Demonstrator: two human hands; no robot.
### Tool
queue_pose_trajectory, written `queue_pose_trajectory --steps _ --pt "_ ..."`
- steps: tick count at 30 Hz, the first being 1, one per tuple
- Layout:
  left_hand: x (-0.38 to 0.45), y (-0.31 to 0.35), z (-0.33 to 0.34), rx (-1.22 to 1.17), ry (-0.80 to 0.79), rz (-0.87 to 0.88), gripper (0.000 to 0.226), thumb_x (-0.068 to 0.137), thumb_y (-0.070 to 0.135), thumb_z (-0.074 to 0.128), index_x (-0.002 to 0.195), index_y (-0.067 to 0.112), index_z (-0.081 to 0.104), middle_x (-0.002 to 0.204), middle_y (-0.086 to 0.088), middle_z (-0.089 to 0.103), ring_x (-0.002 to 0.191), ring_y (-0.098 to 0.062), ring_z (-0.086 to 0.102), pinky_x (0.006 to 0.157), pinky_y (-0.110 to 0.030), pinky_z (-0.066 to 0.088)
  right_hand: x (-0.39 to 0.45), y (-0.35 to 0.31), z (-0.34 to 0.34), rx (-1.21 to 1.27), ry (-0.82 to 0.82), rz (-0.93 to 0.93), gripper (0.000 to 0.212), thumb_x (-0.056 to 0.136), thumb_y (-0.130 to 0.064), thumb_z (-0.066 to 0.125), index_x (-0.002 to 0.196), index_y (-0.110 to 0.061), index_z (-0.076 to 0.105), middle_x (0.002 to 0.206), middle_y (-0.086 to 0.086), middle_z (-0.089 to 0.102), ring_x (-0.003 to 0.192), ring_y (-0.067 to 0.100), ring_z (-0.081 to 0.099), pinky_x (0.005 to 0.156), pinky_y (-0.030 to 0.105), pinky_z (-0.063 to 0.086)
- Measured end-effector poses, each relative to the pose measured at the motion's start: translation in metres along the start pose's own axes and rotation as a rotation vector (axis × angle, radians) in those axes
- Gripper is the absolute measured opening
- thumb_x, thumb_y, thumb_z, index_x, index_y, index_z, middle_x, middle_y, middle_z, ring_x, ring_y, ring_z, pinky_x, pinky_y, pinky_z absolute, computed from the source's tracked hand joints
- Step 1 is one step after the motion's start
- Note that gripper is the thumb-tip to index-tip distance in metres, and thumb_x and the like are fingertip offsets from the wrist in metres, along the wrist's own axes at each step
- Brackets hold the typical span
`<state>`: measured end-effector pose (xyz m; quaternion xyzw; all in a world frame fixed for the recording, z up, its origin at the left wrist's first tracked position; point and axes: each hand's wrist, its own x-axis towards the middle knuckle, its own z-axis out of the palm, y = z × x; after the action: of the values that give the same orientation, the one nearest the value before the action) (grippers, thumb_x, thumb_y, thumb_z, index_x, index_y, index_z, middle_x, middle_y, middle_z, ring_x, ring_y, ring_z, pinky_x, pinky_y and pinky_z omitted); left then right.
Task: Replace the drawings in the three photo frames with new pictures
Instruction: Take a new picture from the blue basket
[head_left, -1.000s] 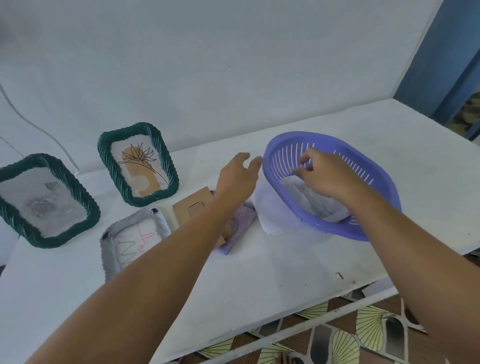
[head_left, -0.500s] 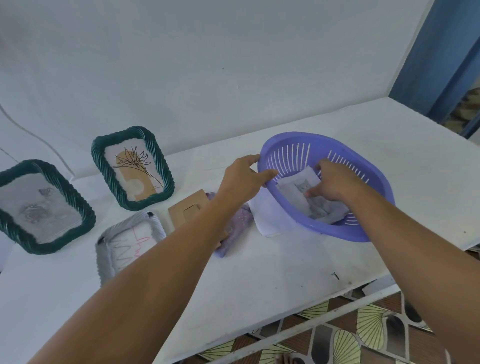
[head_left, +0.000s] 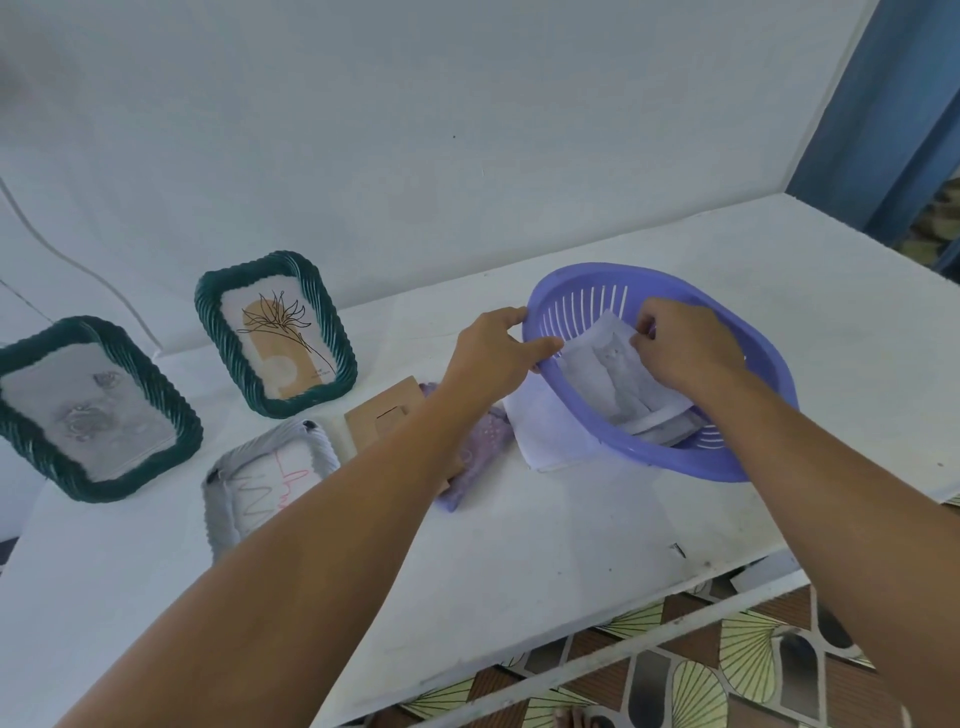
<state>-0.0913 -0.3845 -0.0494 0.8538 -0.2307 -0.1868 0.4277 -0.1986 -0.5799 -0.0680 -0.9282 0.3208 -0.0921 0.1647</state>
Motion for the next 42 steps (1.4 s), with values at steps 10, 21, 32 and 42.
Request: queue_pose_trajectory --steps 10,21,32,42 --pt "-0.016 0.015 -0.013 -0.015 0.148 0.058 0.053 0.095 0.055 0.062 0.139 0.025 0.058 0.092 0.015 0.064 0.089 -0.010 0.061 0.077 -0.022 0.043 -0.018 -0.044 -0.031 0.145 0.270 -0.156 0.008 0.095 -0.025 0.057 0.092 -0.018 0.059 0.087 -0.001 0.065 0.082 0.027 0.060 0.066 0.039 0.052" --pt "-0.053 0.003 -0.083 -0.458 0.254 -0.029 0.031 0.096 0.042 0.066 0.081 0.016 0.072 0.076 0.009 0.076 0.052 -0.002 0.056 0.050 -0.013 0.041 -0.062 -0.153 -0.008 0.144 0.339 -0.569 0.015 0.098 -0.036 0.060 0.100 -0.021 0.063 0.091 -0.003 0.060 0.079 0.023 0.062 0.056 0.032 0.042" --pt "-0.088 -0.084 -0.161 -0.528 0.357 -0.201 0.026 0.097 0.017 0.065 0.071 0.017 0.058 0.059 0.006 0.054 0.052 -0.010 0.040 0.046 -0.020 0.027 -0.069 -0.201 0.030 0.870 -0.464 -0.267 0.053 0.096 -0.045 0.065 0.143 -0.037 0.043 0.123 -0.002 0.062 0.104 0.016 0.067 0.084 0.033 0.055" --pt "-0.155 -0.152 -0.186 -0.325 0.385 -0.322 0.028 0.087 0.038 0.078 0.108 0.020 0.071 0.078 0.007 0.076 0.056 -0.004 0.055 0.064 -0.022 0.045 -0.101 -0.247 0.091 0.963 -0.624 -0.242 0.052 0.090 -0.028 0.075 0.132 -0.041 0.048 0.101 -0.003 0.076 0.092 0.017 0.073 0.073 0.033 0.057"
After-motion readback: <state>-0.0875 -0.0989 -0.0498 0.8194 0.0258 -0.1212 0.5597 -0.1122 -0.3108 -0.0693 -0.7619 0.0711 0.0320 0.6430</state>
